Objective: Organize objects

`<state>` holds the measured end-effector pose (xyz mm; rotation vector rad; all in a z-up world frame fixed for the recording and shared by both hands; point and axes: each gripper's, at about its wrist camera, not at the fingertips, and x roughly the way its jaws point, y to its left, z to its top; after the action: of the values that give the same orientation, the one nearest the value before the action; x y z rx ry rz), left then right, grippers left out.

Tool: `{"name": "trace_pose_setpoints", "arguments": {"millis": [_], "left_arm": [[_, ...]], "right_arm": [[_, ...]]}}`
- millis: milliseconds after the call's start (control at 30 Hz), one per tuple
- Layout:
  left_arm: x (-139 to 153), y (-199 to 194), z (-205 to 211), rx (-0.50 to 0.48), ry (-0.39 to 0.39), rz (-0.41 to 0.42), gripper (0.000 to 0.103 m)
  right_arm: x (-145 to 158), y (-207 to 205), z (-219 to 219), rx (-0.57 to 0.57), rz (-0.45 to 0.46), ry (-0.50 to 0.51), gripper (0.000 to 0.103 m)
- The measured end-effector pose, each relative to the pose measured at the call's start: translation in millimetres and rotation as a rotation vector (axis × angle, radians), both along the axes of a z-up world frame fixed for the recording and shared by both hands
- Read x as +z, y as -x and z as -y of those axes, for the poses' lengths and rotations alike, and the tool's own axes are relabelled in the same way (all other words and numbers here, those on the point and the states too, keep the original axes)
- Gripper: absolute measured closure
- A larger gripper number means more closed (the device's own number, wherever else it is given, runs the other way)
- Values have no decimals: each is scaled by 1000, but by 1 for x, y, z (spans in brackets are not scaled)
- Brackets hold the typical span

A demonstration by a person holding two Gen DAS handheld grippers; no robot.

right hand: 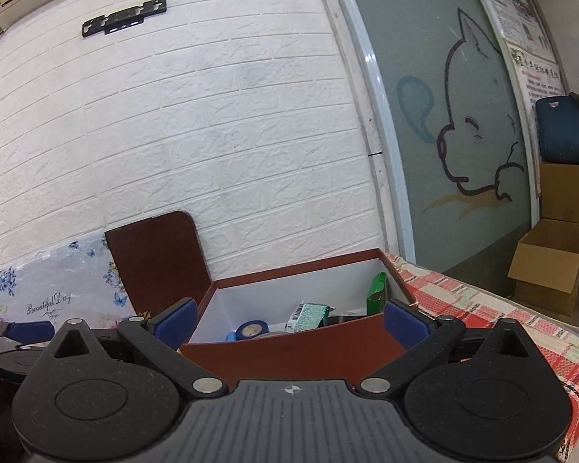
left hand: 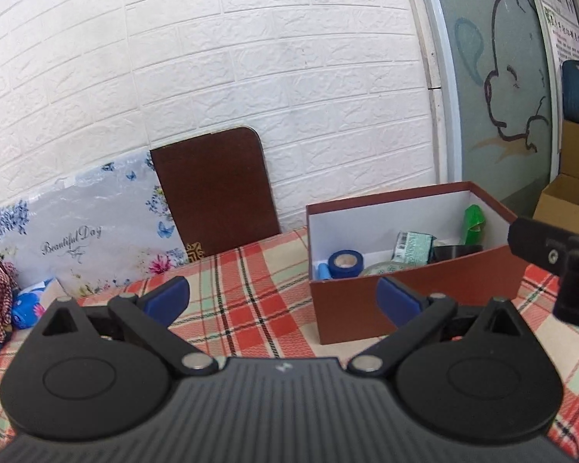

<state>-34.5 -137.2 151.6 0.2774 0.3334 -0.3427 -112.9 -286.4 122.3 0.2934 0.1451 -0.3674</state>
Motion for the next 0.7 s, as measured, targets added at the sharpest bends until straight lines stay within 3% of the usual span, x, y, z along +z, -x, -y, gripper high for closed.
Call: {"name": "trace_pose_setpoints", "arguments": {"millis": [700], "left_arm": [[1,2,-2,-7,10,-54,0]], "right_arm": [[-9,0,3,-1,-16,-29,1]]}}
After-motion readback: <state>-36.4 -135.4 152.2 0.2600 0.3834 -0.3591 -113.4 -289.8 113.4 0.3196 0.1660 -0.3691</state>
